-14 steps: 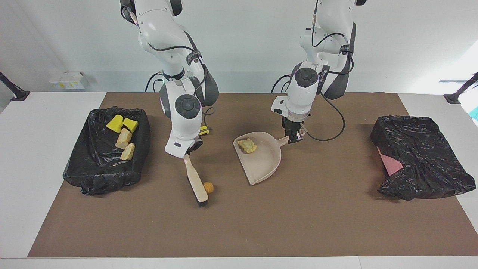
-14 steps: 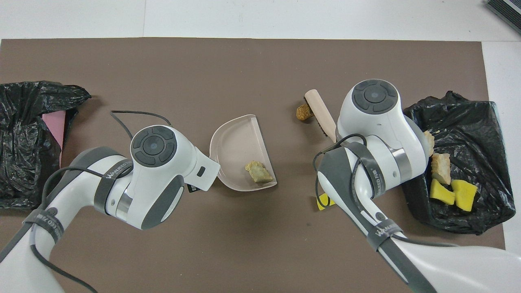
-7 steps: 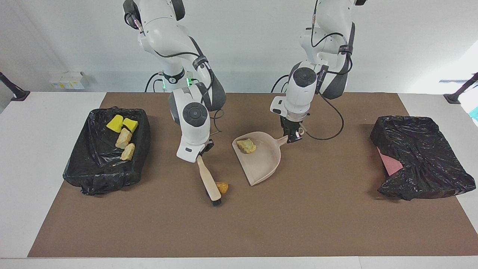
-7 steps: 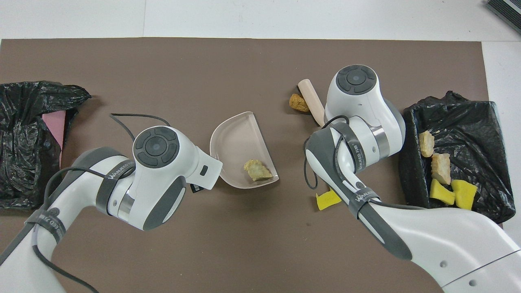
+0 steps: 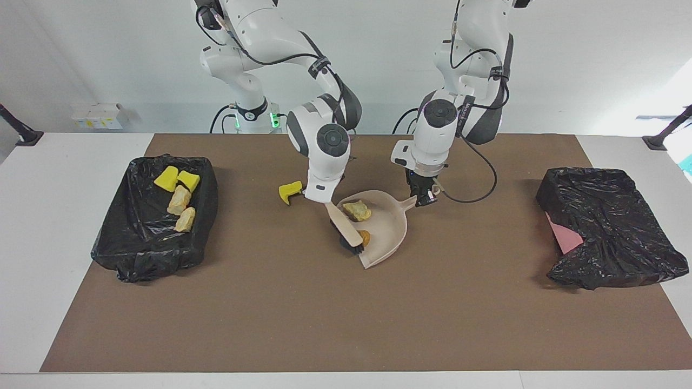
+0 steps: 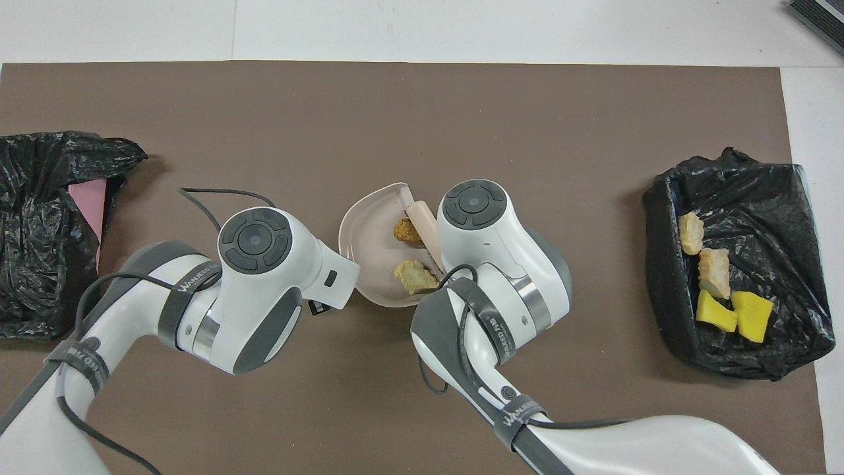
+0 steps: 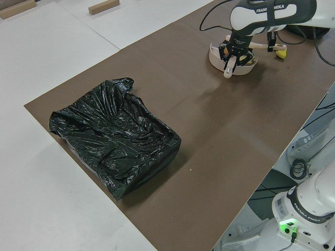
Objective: Sweep and dump trash in bin
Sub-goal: 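Sweep the remaining chunks toward the dustpan with the right gripper's brush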
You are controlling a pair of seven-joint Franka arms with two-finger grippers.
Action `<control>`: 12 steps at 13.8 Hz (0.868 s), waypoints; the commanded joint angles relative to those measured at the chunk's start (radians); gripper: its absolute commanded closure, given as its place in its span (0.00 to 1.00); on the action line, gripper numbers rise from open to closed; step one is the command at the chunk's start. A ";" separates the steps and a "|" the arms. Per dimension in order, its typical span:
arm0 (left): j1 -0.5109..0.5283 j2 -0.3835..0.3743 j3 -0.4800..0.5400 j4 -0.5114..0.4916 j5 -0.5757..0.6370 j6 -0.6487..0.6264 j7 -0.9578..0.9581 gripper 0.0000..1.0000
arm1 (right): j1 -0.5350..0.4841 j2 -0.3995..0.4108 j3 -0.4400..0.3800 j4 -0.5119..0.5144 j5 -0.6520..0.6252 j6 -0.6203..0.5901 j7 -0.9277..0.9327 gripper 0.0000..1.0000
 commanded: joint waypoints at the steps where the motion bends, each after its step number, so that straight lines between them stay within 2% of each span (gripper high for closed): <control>1: -0.004 -0.006 0.003 -0.023 0.006 0.044 -0.004 1.00 | -0.010 -0.072 0.003 -0.013 0.056 -0.068 0.021 1.00; 4: -0.006 -0.004 0.003 -0.023 0.006 0.064 0.036 1.00 | -0.061 -0.139 -0.011 0.013 0.079 -0.186 0.028 1.00; 7: 0.006 -0.003 0.005 -0.021 0.003 0.066 0.195 1.00 | -0.139 -0.173 -0.013 -0.007 0.061 -0.288 0.092 1.00; 10: -0.001 0.000 0.005 -0.011 0.003 0.044 0.289 1.00 | -0.199 -0.240 -0.014 -0.146 0.020 -0.264 0.197 1.00; 12: -0.041 -0.006 0.007 -0.009 0.015 0.009 0.289 1.00 | -0.219 -0.291 -0.014 -0.247 -0.026 -0.218 0.253 1.00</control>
